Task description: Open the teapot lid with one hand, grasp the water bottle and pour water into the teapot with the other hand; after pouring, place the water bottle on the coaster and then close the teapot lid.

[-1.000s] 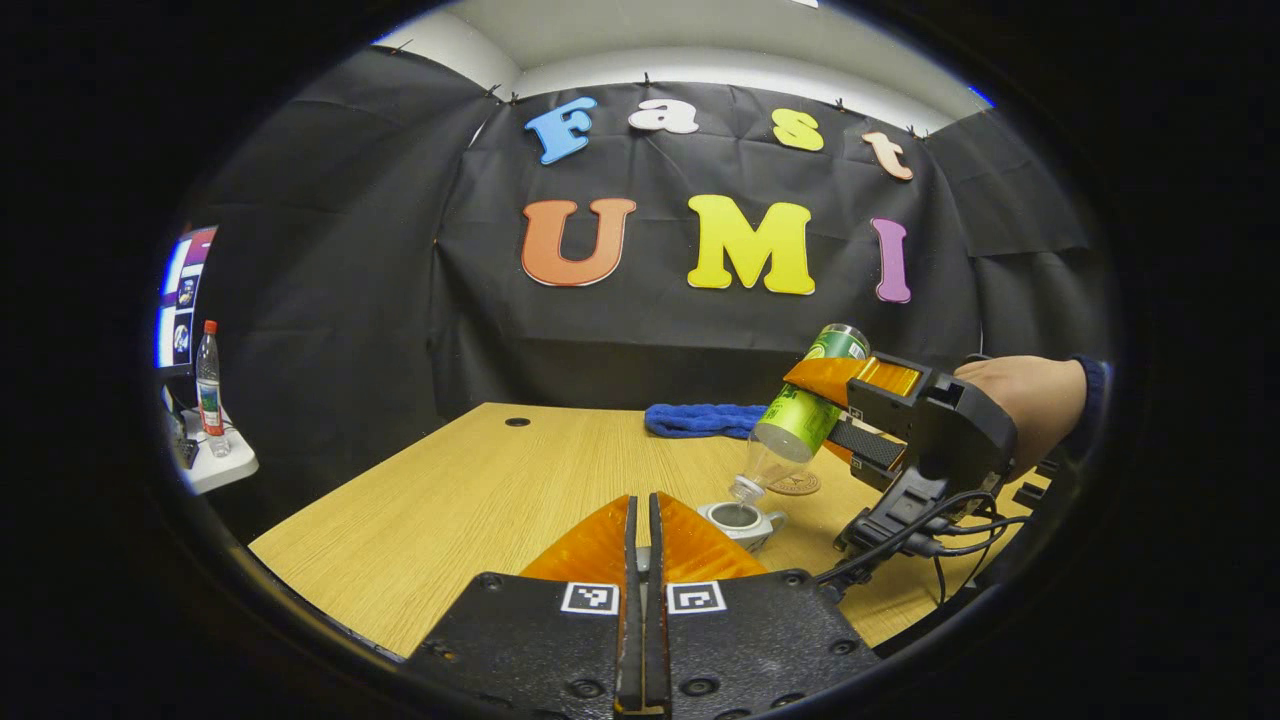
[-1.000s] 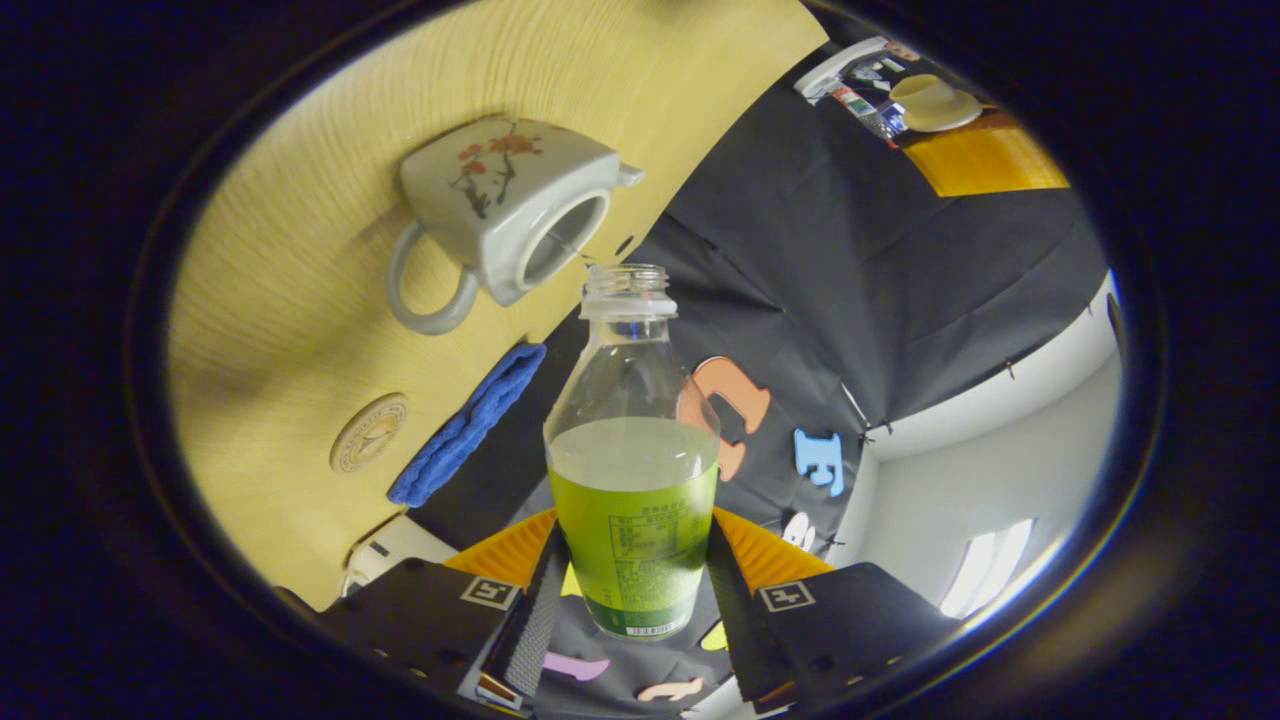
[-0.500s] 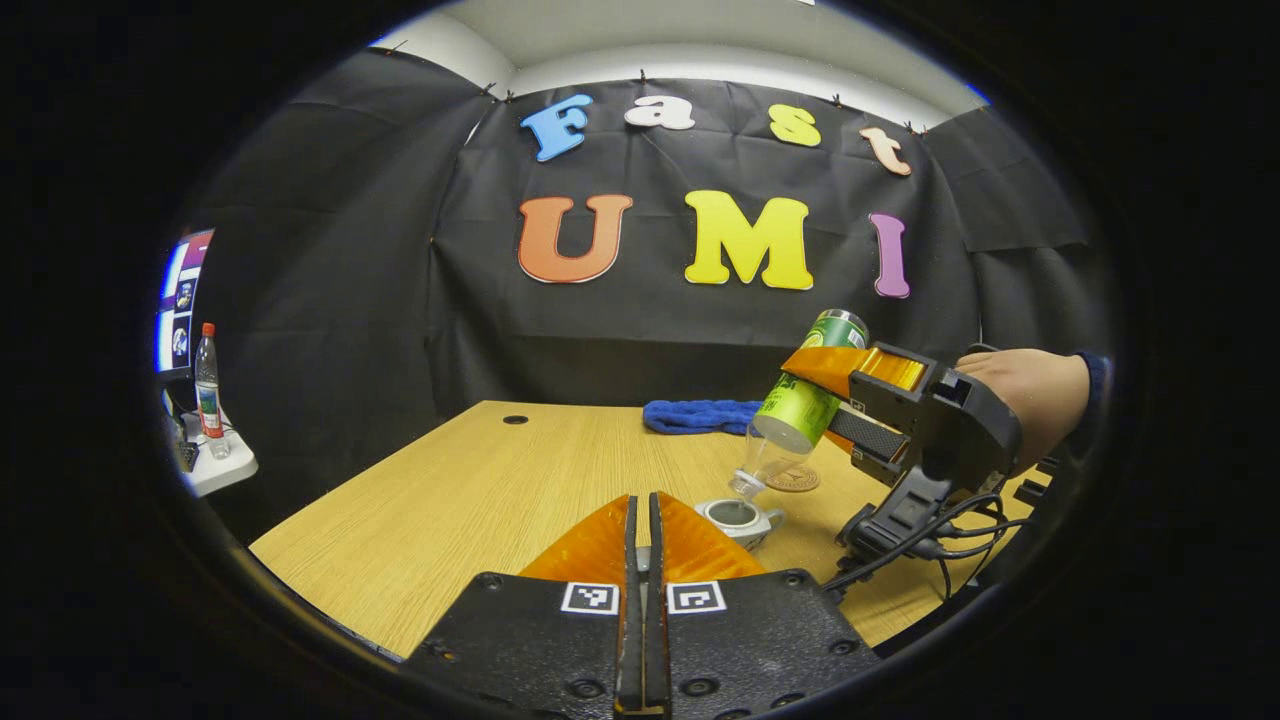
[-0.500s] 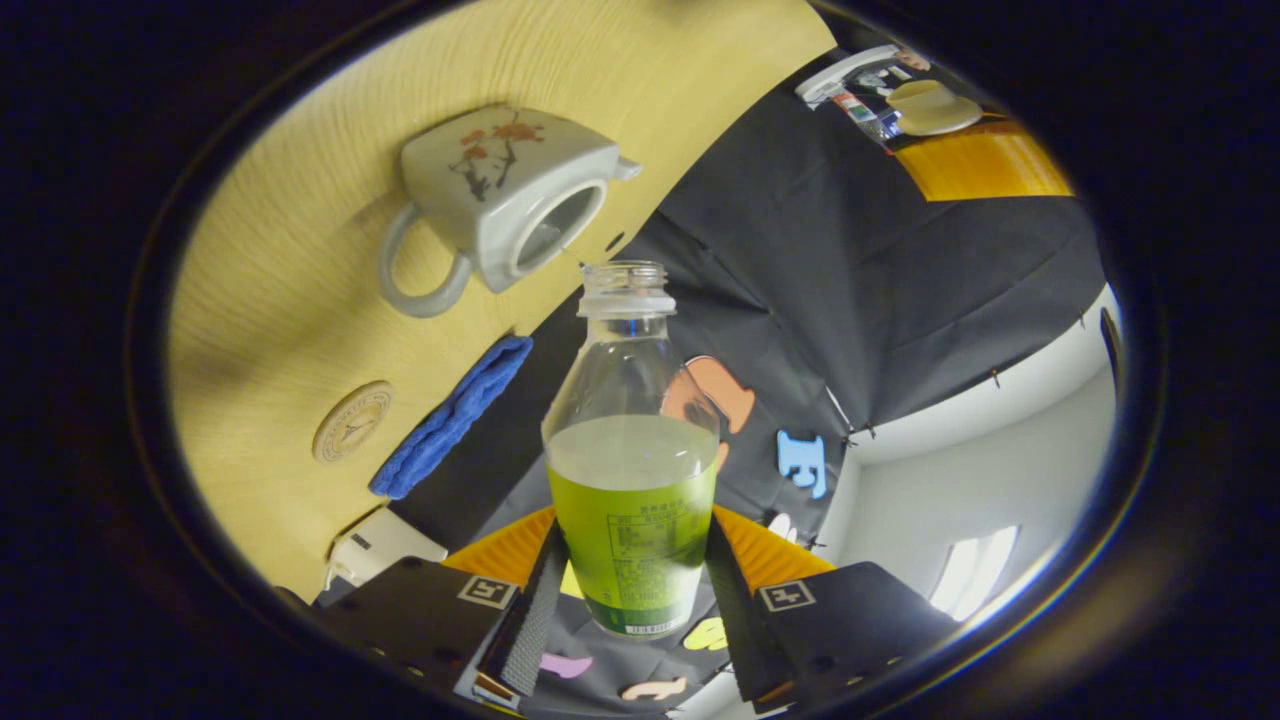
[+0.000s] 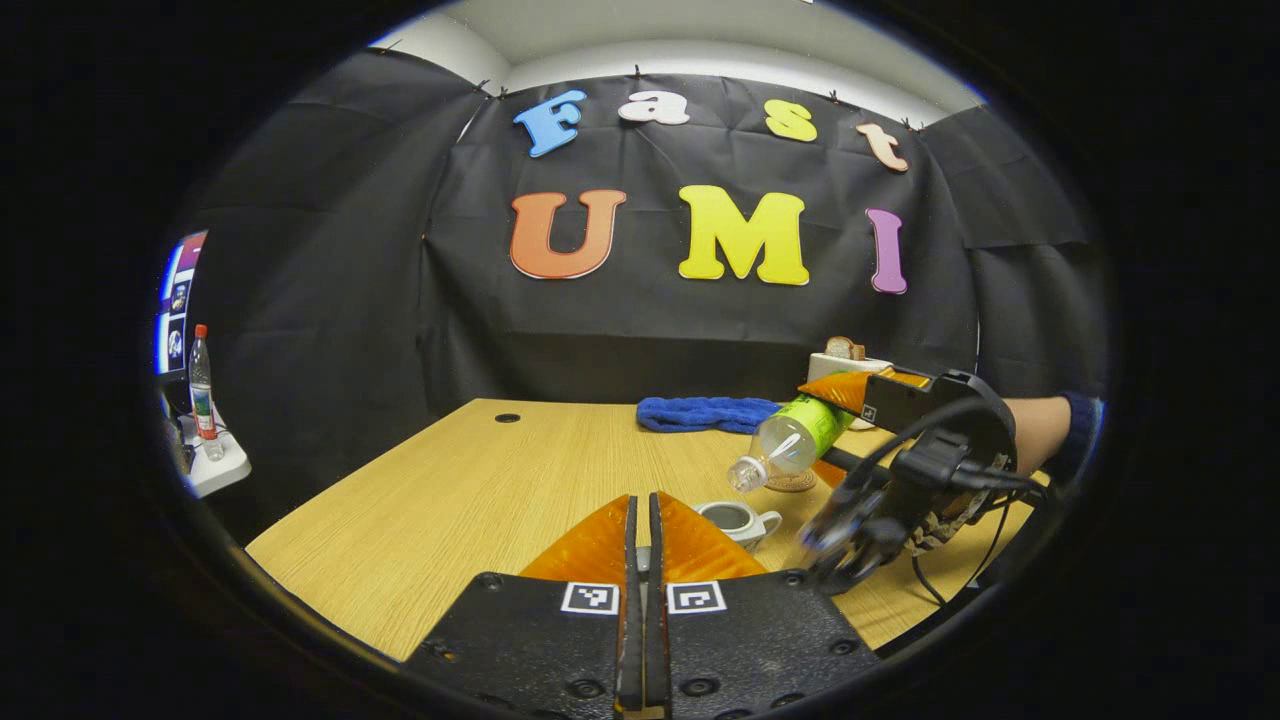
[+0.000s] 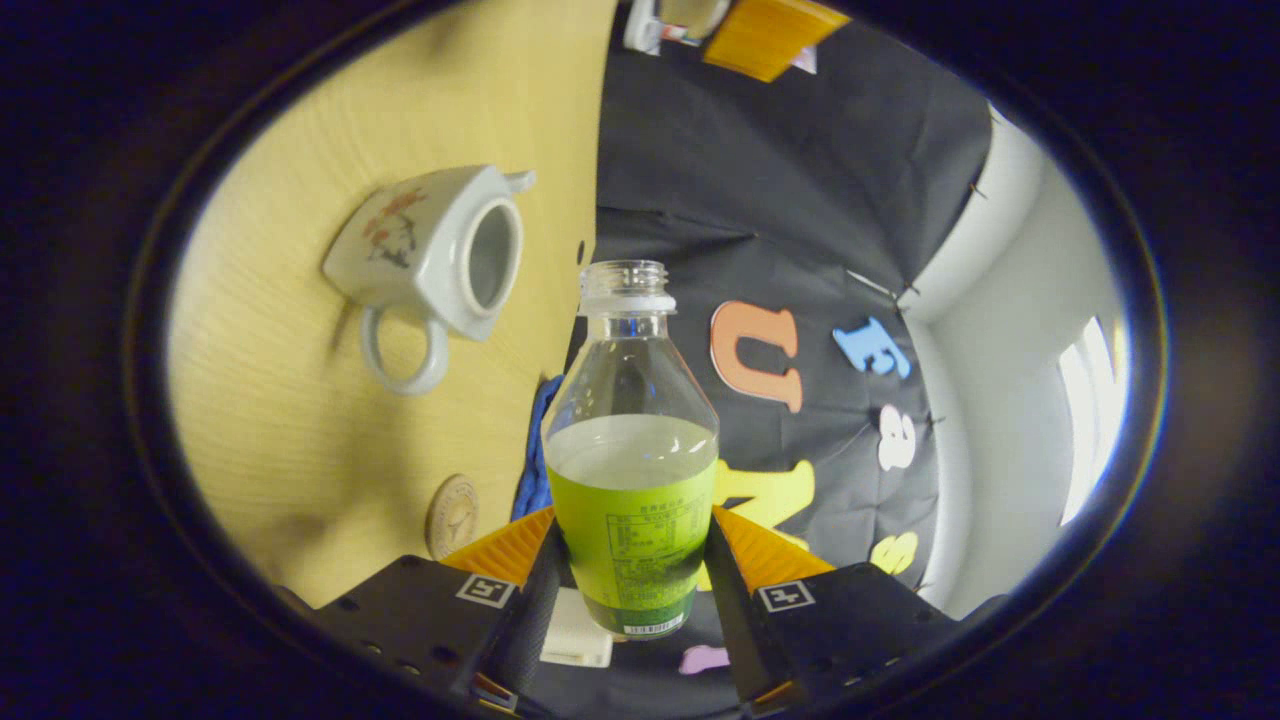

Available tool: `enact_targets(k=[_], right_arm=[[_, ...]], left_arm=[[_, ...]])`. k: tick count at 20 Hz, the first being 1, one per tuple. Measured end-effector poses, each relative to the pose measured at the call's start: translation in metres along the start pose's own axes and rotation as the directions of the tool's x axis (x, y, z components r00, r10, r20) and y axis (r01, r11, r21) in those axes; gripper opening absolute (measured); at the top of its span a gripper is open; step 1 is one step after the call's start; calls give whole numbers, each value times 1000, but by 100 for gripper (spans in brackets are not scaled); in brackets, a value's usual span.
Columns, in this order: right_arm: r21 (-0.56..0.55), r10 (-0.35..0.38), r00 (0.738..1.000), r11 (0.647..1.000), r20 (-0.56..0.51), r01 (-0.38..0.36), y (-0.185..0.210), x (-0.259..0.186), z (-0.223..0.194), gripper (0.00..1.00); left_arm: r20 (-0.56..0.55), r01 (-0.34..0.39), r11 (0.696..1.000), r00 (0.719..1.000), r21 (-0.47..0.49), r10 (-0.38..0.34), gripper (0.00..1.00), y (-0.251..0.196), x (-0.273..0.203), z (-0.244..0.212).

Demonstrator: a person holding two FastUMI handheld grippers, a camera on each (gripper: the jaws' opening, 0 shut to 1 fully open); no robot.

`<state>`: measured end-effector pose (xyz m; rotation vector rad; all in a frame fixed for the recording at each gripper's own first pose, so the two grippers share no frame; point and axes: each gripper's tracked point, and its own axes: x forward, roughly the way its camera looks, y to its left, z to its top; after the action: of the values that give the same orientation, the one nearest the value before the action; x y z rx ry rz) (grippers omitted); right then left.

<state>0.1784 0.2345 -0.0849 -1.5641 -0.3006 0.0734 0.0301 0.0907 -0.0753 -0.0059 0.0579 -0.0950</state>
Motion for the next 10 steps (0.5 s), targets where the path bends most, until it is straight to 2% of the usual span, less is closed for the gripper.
enact_targets(k=[1,2,3,5,7,8,10], right_arm=[[83,13,1000,997,0,-13,1,1,-4,72],[169,27,1000,985,-1,-27,1,-1,-6,76],[261,51,999,964,5,-50,3,-3,-7,72],[419,85,996,904,24,-88,2,-3,-8,76],[554,100,994,826,40,-105,-6,-3,-14,76],[617,114,992,778,46,-118,-6,-1,-20,72],[730,145,988,670,50,-135,-7,9,-33,75]], left_arm=[[2,2,1000,1000,2,-2,4,-2,3,1],[-3,3,1000,1000,3,-3,4,-5,6,2],[-4,1,1000,1000,7,-1,4,-6,8,3],[-6,-4,1000,1000,12,4,4,-9,12,4],[-1,-9,1000,1000,9,9,4,-12,16,9],[1,-8,1000,1000,2,8,4,-15,17,12],[11,-5,1000,1000,-23,5,4,-19,20,18]])
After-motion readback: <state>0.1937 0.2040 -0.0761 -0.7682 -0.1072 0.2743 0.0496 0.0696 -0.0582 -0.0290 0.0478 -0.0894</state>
